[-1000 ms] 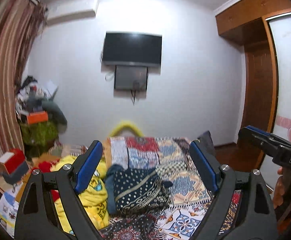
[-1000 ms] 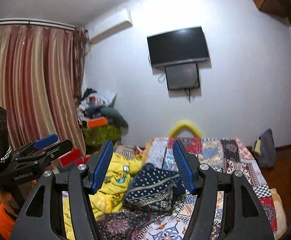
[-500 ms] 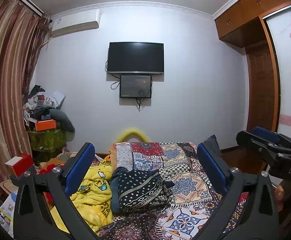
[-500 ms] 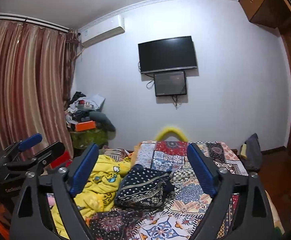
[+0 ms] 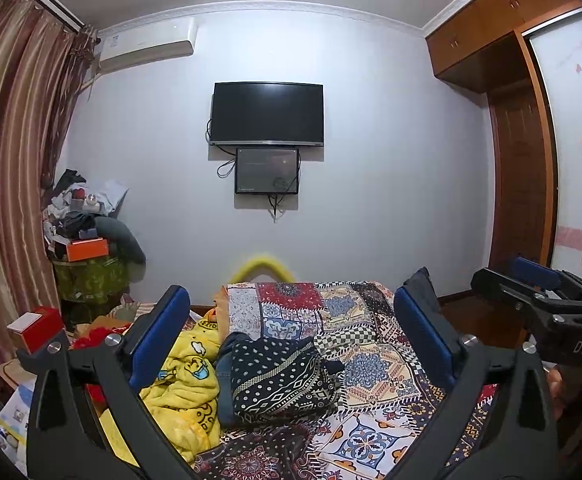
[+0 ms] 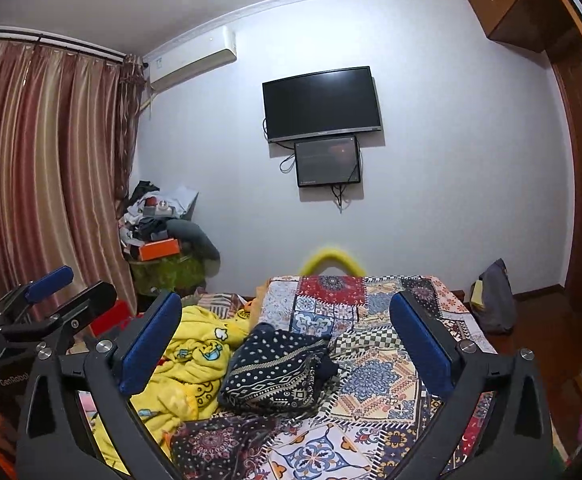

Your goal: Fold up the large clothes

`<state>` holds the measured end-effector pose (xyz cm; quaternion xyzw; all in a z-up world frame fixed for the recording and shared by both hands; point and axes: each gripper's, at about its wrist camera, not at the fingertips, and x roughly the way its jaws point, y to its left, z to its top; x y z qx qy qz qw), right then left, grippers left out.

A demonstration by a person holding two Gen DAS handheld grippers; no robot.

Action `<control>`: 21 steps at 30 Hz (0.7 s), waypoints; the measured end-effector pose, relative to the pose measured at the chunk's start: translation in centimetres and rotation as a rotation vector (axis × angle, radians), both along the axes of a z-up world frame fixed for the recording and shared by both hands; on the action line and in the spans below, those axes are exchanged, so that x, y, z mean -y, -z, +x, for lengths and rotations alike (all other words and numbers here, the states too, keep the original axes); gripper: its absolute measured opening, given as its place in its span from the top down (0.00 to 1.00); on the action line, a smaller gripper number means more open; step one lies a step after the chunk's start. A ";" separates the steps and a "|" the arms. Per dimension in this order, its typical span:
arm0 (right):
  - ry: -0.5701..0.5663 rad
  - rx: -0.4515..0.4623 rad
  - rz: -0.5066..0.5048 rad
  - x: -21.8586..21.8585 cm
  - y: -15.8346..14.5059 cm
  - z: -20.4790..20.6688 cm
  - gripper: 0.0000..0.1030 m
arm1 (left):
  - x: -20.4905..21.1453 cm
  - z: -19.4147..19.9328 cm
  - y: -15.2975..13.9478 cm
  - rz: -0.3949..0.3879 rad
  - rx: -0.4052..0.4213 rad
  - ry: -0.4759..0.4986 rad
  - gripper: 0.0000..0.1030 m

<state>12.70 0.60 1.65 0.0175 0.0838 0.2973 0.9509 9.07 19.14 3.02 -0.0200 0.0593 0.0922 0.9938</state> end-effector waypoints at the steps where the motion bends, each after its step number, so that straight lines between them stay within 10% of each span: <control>1: 0.002 0.000 -0.002 0.0 0.0 0.0 0.00 | 0.1 0.0 0.0 0.003 0.000 -0.003 0.01; 21: 0.016 -0.012 -0.018 0.5 -0.1 -0.2 0.00 | -0.1 0.9 0.6 -0.006 -0.019 0.006 0.00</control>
